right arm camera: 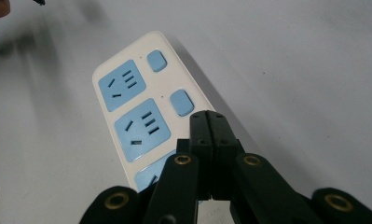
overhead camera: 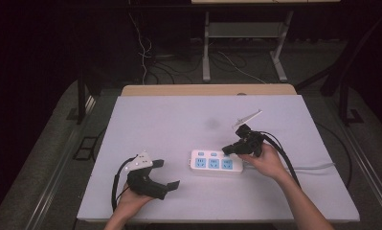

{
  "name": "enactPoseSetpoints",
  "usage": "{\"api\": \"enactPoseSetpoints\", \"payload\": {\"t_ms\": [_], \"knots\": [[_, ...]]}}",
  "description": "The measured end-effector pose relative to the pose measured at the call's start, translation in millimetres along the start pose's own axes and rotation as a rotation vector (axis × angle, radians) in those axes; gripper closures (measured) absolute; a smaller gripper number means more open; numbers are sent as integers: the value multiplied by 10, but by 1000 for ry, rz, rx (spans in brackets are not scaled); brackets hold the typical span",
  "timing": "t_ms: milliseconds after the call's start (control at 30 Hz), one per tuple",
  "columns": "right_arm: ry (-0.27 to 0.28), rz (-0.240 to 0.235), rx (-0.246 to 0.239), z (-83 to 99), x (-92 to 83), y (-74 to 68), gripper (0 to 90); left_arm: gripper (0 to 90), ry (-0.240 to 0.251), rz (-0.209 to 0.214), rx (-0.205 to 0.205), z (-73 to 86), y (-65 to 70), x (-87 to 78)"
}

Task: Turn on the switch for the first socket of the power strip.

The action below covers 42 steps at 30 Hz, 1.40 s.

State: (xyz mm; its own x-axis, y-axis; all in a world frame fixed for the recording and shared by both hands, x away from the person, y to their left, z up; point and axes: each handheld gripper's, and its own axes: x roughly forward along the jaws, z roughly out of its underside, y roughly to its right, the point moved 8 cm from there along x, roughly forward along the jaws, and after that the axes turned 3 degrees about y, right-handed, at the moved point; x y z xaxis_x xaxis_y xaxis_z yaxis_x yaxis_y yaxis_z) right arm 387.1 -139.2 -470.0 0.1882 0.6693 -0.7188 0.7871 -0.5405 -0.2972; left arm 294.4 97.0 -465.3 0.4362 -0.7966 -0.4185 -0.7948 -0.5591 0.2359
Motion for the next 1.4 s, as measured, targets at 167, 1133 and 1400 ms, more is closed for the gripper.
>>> {"api": "enactPoseSetpoints", "payload": {"t_ms": [167, 1133, 1400], "knots": [[-14, 9, -15, 25, 39, 3, 895, 0, -1, 1, 1, 2, 0, 2], [94, -53, 1, 104, 83, 40, 900, 0, -11, 4, 13, 12, 16, 15], [154, -44, 4, 147, 83, 57, 900, 0, -7, 1, 4, 10, -4, 12]]}}
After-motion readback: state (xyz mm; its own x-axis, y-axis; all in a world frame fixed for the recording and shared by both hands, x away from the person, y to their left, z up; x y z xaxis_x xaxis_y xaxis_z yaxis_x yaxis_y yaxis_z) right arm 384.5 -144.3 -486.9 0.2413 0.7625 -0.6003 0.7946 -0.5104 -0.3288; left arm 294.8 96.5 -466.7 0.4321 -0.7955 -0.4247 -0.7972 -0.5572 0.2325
